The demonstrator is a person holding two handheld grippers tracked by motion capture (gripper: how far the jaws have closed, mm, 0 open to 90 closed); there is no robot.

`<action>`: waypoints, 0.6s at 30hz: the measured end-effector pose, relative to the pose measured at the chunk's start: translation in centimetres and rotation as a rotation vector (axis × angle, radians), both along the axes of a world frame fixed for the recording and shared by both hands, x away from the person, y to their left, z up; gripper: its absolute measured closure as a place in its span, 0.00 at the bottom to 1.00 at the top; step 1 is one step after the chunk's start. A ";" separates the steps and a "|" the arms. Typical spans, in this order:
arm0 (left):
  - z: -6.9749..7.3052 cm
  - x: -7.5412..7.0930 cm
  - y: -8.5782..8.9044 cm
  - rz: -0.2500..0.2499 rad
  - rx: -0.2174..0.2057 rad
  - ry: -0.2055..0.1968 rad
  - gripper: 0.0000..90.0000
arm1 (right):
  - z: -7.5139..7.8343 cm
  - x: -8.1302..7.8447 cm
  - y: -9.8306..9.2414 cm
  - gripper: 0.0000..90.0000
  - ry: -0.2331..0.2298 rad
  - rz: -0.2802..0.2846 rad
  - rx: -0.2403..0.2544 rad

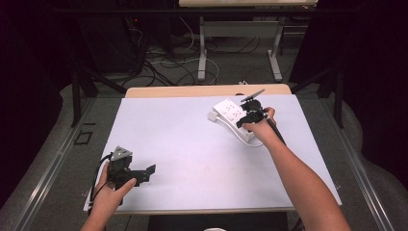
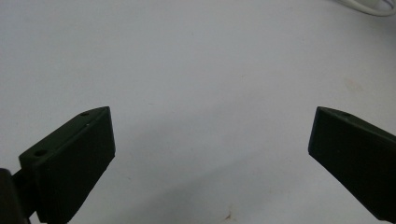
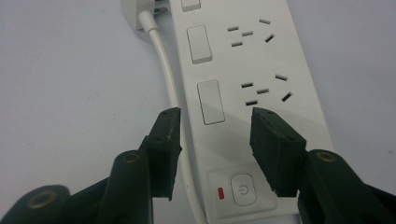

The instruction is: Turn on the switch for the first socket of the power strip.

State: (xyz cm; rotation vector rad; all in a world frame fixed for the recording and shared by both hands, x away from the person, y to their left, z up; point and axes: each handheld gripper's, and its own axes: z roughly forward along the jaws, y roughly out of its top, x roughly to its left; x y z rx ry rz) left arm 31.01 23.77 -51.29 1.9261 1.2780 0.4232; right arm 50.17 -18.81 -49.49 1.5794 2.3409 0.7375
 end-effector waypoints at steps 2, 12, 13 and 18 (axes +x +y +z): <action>0.0 0.0 0.0 0.000 -0.002 0.001 0.01 | 0.2 -0.2 -0.1 0.55 -0.007 0.006 0.001; 0.0 0.0 0.1 -0.003 0.001 0.004 0.01 | 1.0 -1.7 0.1 0.49 -0.018 0.052 0.011; 0.0 0.0 0.1 -0.002 0.000 0.003 0.01 | 1.0 -1.9 0.1 0.49 -0.014 0.058 0.016; 0.0 0.0 0.1 -0.001 -0.002 0.002 0.01 | 1.2 -2.8 -0.2 0.47 -0.021 0.067 0.008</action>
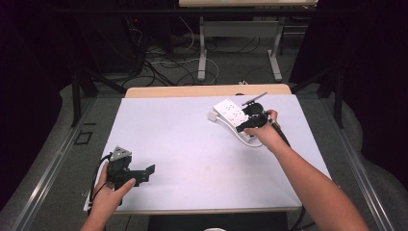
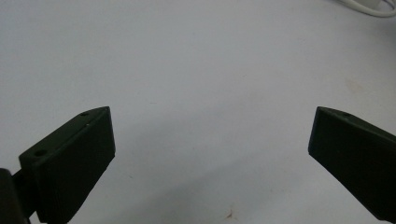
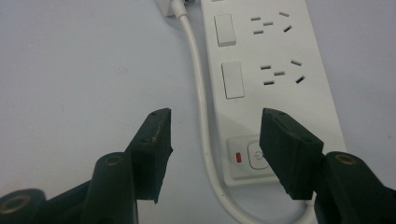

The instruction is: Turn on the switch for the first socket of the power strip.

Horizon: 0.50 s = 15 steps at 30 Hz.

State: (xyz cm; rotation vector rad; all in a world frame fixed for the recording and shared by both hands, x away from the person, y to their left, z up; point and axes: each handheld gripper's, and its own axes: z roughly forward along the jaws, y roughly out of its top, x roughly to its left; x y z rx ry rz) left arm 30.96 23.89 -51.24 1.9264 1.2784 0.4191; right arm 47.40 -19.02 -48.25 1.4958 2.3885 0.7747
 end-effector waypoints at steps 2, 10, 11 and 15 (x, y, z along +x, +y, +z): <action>0.0 0.0 0.0 -0.001 0.002 -0.001 0.01 | 0.1 -0.3 -0.1 0.46 -0.008 0.000 0.006; 0.0 0.0 -0.1 0.003 0.001 -0.006 0.01 | 0.7 -1.4 -0.7 0.43 -0.039 0.029 0.001; 0.0 0.0 0.0 -0.001 0.005 0.001 0.01 | 0.9 -1.7 -0.9 0.43 -0.036 0.029 0.012; 0.1 0.0 0.0 -0.003 0.008 0.006 0.01 | 1.4 -2.3 -1.3 0.42 -0.054 0.036 0.031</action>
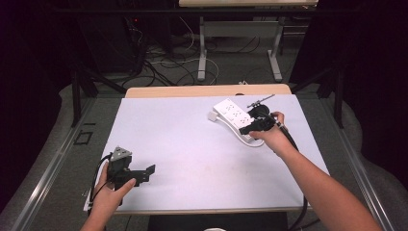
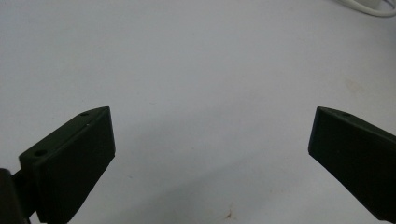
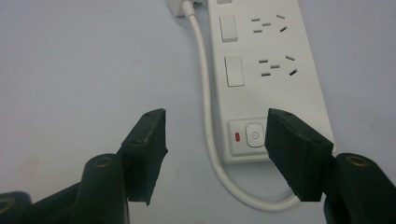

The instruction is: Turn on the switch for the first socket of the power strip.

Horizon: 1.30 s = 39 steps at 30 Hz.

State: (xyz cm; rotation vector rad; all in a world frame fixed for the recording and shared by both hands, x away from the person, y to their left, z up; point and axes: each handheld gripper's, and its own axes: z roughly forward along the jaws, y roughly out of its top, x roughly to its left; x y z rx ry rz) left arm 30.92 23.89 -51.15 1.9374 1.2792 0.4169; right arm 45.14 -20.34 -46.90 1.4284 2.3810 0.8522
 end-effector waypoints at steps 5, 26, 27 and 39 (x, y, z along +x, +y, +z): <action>0.0 0.0 0.0 0.002 -0.007 -0.003 0.01 | 0.4 -0.7 -0.7 0.38 -0.007 -0.011 0.038; 0.0 -0.1 0.0 0.009 -0.010 -0.001 0.01 | 1.2 -4.8 -3.5 0.18 -0.076 -0.022 0.040; 0.0 -0.1 -0.1 0.015 -0.011 -0.008 0.01 | 1.2 -4.8 -3.5 0.18 -0.076 -0.022 0.040; -0.1 0.0 0.0 0.017 -0.022 -0.002 0.00 | 0.7 -8.3 -4.9 0.09 -0.141 -0.015 0.003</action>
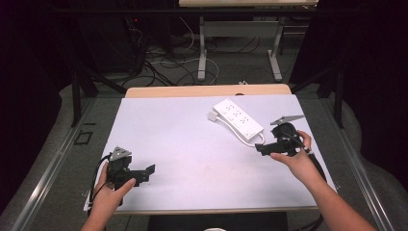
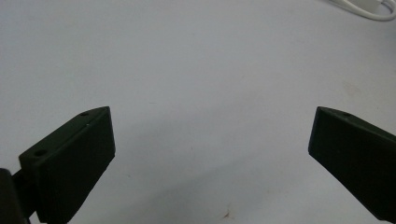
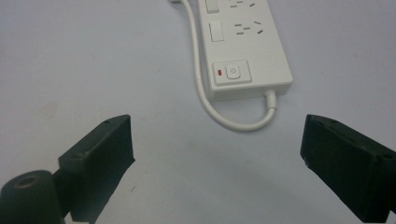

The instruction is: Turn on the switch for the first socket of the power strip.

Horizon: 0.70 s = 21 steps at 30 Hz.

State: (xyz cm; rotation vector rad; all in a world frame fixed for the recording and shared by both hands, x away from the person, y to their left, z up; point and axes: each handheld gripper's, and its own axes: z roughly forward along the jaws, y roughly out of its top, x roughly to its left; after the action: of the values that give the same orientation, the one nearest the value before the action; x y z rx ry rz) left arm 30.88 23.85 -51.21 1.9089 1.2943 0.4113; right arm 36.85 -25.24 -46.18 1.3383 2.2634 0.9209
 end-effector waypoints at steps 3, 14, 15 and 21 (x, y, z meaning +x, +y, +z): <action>0.0 0.0 0.0 -0.001 -0.002 0.000 0.00 | -0.2 -0.5 -0.3 0.05 -0.010 -0.009 -0.005; 0.0 -0.1 -0.1 -0.008 -0.007 0.002 0.00 | -1.1 -2.7 -1.6 0.00 -0.002 -0.018 0.036; 0.0 -0.1 -0.2 -0.009 -0.006 0.002 0.00 | -1.3 -3.1 -1.8 0.00 -0.002 -0.026 0.051; -0.1 -0.1 -0.2 -0.001 -0.011 0.002 0.00 | -1.9 -3.8 -2.3 0.00 -0.014 -0.036 0.091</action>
State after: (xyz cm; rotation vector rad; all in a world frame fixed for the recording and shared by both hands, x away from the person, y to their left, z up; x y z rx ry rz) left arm 30.74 23.61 -51.27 1.9013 1.2943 0.4017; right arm 33.04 -27.59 -48.08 1.4018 2.2037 1.0290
